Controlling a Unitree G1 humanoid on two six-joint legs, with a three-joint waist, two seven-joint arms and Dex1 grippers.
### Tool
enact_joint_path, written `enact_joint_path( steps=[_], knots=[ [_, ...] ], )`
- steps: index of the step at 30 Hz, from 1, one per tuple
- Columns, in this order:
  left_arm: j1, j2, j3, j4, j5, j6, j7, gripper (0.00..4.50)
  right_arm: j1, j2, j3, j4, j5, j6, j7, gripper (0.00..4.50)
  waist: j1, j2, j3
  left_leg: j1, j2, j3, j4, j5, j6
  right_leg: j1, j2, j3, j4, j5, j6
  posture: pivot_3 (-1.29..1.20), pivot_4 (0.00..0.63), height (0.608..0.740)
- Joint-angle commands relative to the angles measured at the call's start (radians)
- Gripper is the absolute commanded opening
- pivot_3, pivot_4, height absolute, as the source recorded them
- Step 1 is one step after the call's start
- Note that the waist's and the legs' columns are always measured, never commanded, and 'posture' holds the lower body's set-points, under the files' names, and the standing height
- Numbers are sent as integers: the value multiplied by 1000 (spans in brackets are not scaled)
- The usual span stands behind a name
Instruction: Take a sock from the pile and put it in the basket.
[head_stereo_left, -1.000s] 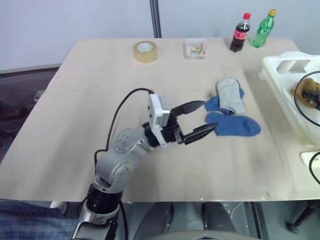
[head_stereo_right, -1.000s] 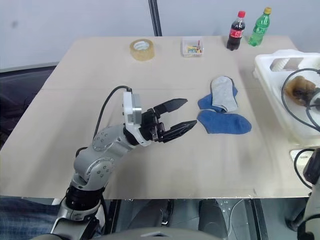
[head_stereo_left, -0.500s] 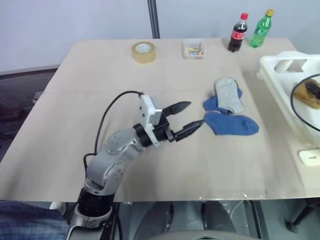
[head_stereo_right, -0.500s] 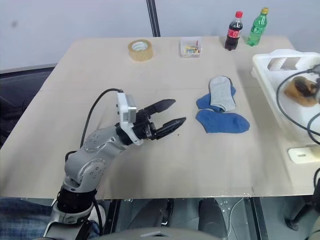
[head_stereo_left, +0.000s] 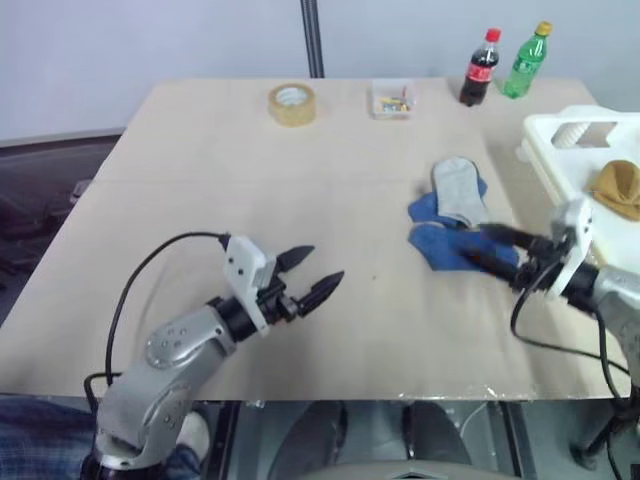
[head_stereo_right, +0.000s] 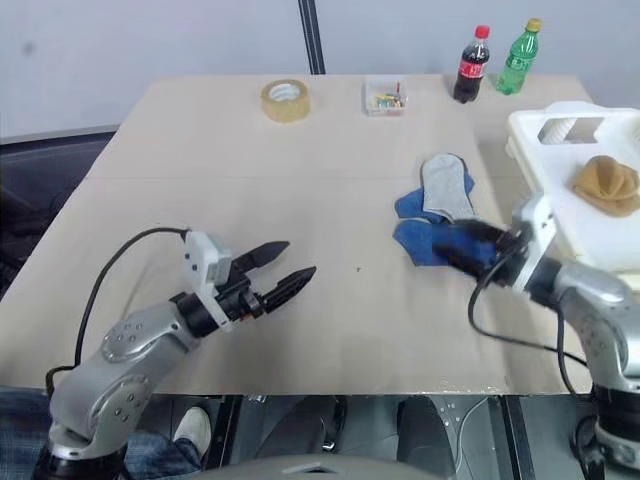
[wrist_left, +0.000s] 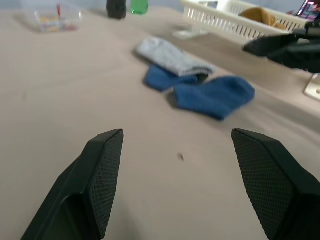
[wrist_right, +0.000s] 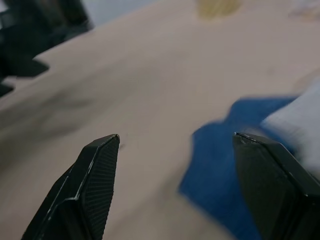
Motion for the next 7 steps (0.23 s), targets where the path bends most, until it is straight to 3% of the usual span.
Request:
enact_joint_path(
  steps=[1, 7],
  knots=[
    [63, 21, 98, -71, -8, -16, 20, 3694, 58, -37, -14, 17, -42, -111, 95, 3711, 5, 0, 0, 0, 0, 0, 0, 0, 0, 0, 0, 0, 0, 0, 0, 0, 150, 740],
    [132, 30, 234, -83, -72, 9, 41, 3694, 129, -82, -47, 76, -81, -241, 193, 3711, 13, 0, 0, 0, 0, 0, -1, 0, 0, 0, 0, 0, -1, 0, 0, 0, 150, 740]
  ],
)
